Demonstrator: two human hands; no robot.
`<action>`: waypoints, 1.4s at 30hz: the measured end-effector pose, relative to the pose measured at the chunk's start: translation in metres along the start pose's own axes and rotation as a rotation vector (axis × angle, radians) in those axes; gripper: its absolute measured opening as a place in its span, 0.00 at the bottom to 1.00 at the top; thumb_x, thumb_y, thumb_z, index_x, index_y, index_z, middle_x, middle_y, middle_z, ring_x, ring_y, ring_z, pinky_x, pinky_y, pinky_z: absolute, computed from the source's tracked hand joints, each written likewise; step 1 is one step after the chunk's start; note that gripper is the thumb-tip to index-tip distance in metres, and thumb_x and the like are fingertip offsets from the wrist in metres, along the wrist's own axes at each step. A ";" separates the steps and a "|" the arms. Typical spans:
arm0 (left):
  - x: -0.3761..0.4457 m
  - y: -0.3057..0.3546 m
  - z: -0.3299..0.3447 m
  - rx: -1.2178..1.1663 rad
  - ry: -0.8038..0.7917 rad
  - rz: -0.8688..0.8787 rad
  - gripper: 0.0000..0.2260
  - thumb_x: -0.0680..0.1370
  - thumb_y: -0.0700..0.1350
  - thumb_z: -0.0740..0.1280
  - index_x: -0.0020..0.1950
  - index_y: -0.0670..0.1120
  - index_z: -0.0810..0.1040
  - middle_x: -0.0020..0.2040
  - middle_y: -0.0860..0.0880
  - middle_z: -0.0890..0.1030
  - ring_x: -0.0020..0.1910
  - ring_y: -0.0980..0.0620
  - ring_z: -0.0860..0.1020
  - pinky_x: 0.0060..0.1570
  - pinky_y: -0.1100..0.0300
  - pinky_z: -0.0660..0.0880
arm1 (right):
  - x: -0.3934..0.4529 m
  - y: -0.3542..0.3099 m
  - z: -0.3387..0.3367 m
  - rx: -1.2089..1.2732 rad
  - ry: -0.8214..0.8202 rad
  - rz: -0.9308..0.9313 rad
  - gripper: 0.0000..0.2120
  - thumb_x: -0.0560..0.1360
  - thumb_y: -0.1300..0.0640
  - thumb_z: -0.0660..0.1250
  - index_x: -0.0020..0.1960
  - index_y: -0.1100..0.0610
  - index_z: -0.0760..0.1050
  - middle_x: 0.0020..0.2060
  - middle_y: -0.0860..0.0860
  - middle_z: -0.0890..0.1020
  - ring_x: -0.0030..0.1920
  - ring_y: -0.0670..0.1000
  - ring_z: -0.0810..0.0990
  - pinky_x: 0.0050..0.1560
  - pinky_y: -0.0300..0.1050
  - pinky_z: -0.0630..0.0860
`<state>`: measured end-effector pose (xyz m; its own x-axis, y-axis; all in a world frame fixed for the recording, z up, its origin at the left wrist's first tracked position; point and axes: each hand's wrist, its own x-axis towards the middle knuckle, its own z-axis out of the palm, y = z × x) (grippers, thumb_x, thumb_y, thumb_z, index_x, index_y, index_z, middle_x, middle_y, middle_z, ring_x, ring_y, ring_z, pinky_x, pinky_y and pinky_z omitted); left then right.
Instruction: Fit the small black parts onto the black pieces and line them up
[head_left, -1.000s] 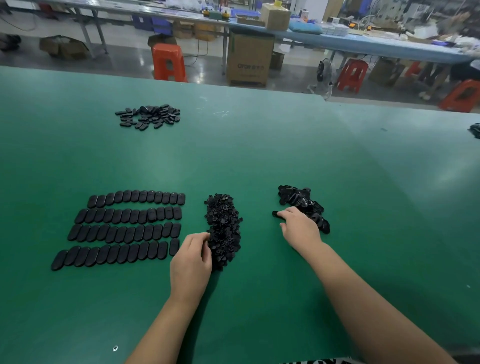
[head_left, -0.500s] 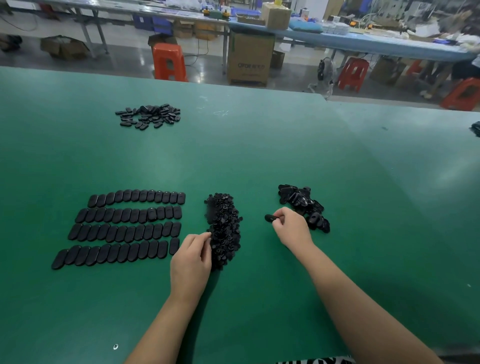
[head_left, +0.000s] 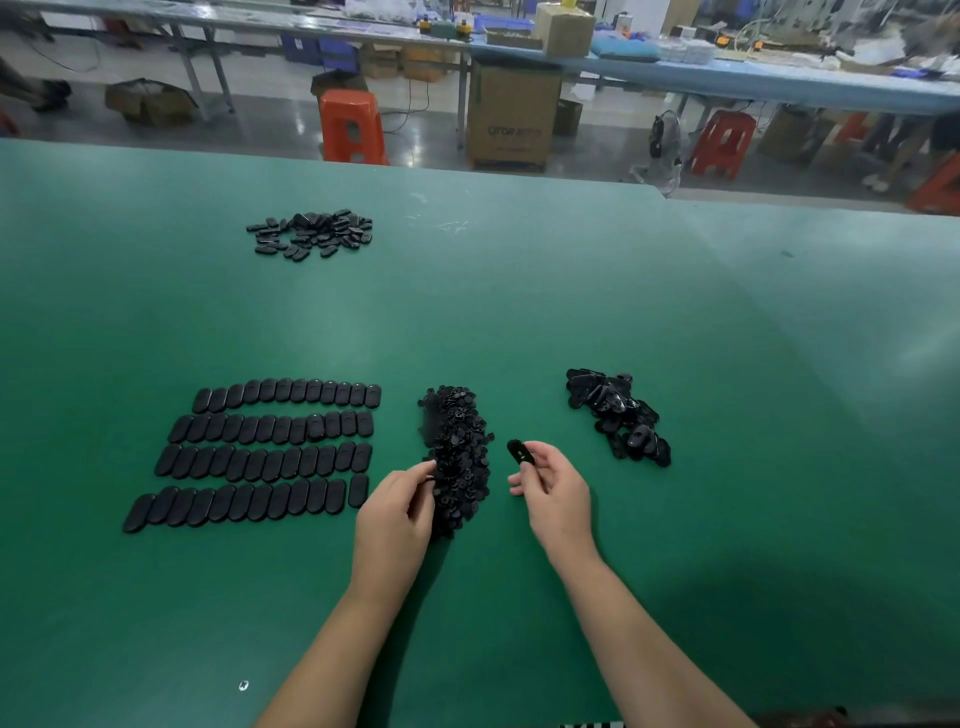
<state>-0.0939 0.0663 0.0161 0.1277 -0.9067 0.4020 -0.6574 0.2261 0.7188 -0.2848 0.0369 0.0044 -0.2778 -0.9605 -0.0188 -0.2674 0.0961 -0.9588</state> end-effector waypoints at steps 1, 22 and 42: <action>-0.001 0.002 0.000 -0.021 0.015 -0.021 0.11 0.77 0.34 0.71 0.58 0.42 0.84 0.49 0.52 0.84 0.47 0.59 0.80 0.51 0.72 0.72 | 0.001 -0.001 0.000 0.004 -0.002 -0.001 0.09 0.81 0.63 0.65 0.54 0.49 0.77 0.39 0.48 0.85 0.40 0.45 0.85 0.47 0.42 0.83; 0.022 0.026 0.016 -0.866 -0.030 -0.648 0.11 0.80 0.35 0.67 0.53 0.48 0.86 0.31 0.51 0.68 0.26 0.56 0.59 0.26 0.65 0.59 | 0.000 0.005 0.003 0.025 -0.057 -0.016 0.15 0.81 0.61 0.64 0.62 0.43 0.77 0.43 0.45 0.86 0.32 0.39 0.77 0.36 0.35 0.73; 0.040 0.046 0.043 -0.409 -0.277 -0.457 0.09 0.78 0.38 0.69 0.47 0.52 0.84 0.31 0.54 0.82 0.25 0.55 0.75 0.28 0.63 0.72 | -0.002 -0.003 -0.001 -0.079 -0.065 -0.065 0.14 0.80 0.63 0.65 0.63 0.55 0.82 0.53 0.47 0.85 0.53 0.44 0.82 0.58 0.39 0.77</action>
<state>-0.1515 0.0247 0.0409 0.0951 -0.9888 -0.1149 -0.2413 -0.1349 0.9610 -0.2841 0.0386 0.0076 -0.1978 -0.9800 0.0214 -0.3556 0.0514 -0.9332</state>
